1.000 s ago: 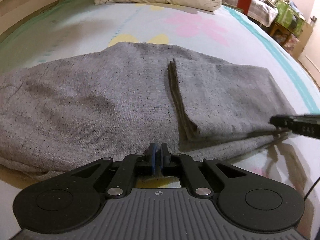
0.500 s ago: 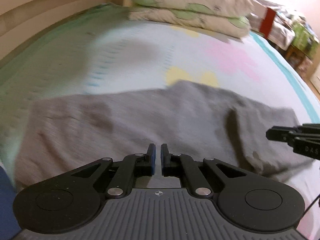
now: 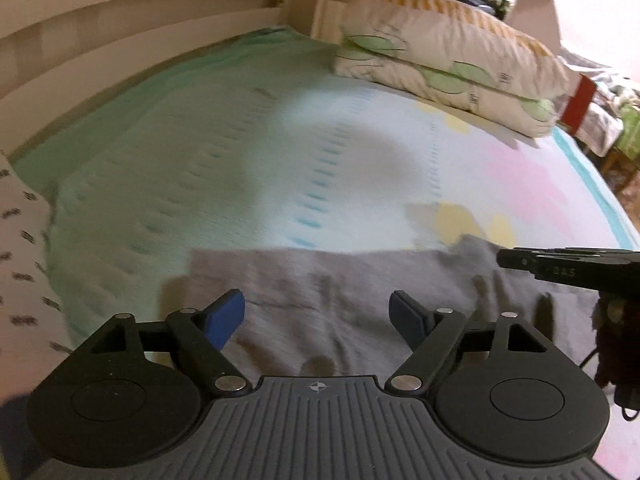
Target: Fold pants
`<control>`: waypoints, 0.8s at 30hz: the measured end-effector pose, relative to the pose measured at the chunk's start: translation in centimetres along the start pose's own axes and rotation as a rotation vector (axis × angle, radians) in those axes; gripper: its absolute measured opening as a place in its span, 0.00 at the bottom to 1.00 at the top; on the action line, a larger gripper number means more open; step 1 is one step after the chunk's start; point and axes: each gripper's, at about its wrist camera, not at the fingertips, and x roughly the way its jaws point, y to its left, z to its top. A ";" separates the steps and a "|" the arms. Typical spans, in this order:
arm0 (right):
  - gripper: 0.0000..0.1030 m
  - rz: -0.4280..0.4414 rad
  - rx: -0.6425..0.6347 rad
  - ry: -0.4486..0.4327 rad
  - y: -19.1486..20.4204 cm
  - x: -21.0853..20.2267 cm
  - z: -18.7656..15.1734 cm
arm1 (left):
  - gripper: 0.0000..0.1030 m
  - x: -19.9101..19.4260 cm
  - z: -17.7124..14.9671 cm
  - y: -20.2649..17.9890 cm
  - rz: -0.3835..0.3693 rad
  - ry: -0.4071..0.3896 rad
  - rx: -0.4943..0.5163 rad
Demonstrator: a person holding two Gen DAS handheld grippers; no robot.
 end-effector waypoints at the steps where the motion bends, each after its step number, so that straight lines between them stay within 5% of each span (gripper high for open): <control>1: 0.25 -0.010 -0.006 0.006 0.1 0.7 0.4 | 0.77 0.2 0.4 0.5 0.011 0.004 0.001; 4: 0.25 -0.055 -0.044 0.029 0.6 2.8 0.9 | 0.77 0.7 1.4 2.0 0.016 0.035 -0.003; 6: 0.26 -0.083 -0.079 0.133 0.6 5.1 0.7 | 0.78 1.3 2.0 3.1 0.019 0.070 -0.003; 13: 0.26 -0.119 -0.128 0.112 1.0 5.5 0.2 | 0.79 2.8 2.7 6.9 0.022 0.177 -0.034; 18: 0.26 -0.084 -0.109 0.157 0.5 6.0 1.2 | 0.80 4.3 1.7 7.6 -0.042 0.318 -0.030; 21: 0.26 -0.075 -0.117 0.158 0.5 6.3 1.2 | 0.81 5.6 0.4 8.1 -0.142 0.413 -0.100; 24: 0.26 -0.073 -0.122 0.153 0.5 6.3 1.1 | 0.93 6.1 -0.7 8.1 -0.209 0.433 -0.119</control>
